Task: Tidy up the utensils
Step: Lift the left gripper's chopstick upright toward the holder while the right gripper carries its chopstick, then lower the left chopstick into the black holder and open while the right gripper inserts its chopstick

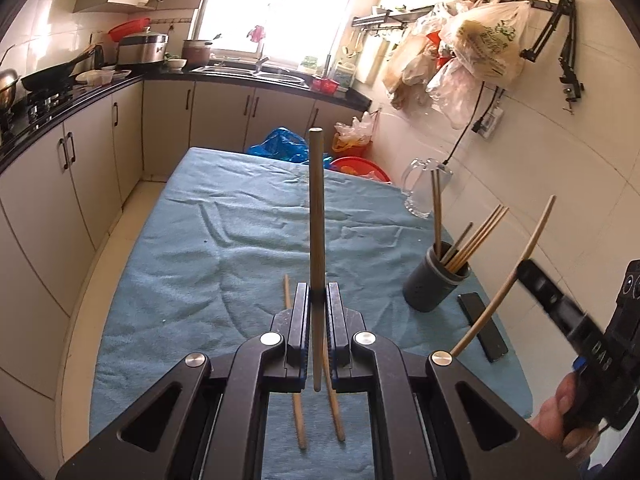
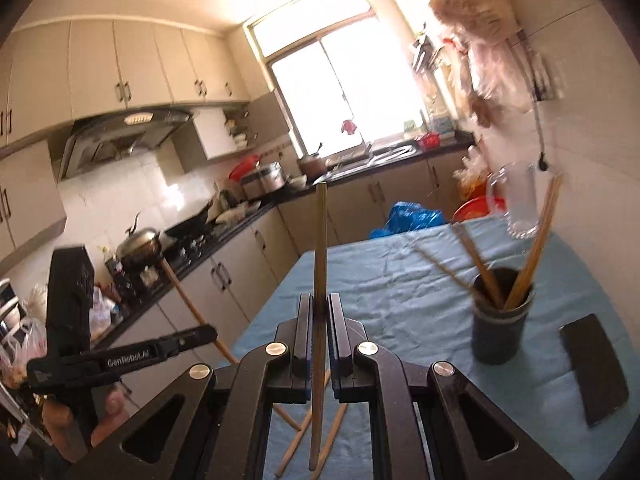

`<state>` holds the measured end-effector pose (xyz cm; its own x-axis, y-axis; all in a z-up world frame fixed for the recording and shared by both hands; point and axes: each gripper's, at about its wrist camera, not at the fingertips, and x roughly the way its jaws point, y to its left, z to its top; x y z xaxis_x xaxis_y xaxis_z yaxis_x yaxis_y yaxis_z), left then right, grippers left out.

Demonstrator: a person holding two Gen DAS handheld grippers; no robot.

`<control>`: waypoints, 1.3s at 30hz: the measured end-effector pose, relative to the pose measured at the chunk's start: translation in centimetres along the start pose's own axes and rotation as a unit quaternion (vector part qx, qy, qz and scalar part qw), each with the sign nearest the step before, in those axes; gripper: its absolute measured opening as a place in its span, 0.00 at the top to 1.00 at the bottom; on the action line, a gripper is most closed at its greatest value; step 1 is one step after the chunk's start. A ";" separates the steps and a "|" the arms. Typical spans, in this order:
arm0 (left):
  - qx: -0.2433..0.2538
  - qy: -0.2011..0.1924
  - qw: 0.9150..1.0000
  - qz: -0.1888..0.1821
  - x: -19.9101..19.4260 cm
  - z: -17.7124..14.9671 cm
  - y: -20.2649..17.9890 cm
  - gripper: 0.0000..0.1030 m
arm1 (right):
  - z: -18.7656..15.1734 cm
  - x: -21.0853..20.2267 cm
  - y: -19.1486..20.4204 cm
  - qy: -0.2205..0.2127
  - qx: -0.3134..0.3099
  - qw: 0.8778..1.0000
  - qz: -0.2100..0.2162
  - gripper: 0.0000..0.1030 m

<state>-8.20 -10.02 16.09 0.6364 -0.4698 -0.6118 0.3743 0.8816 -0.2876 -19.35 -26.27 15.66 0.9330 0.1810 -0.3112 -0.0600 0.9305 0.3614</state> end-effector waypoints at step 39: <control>0.063 -0.033 0.990 -0.118 5.4 12.7 -17.6 0.93 | 9.1 -7.0 -13.5 -0.134 0.085 0.979 -0.126 0.93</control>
<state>-2.76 -28.66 27.25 0.5614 -0.6681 -0.4884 0.5969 0.7357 -0.3201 -21.80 -42.96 20.99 0.9715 -0.1589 -0.1759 0.2231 0.8639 0.4516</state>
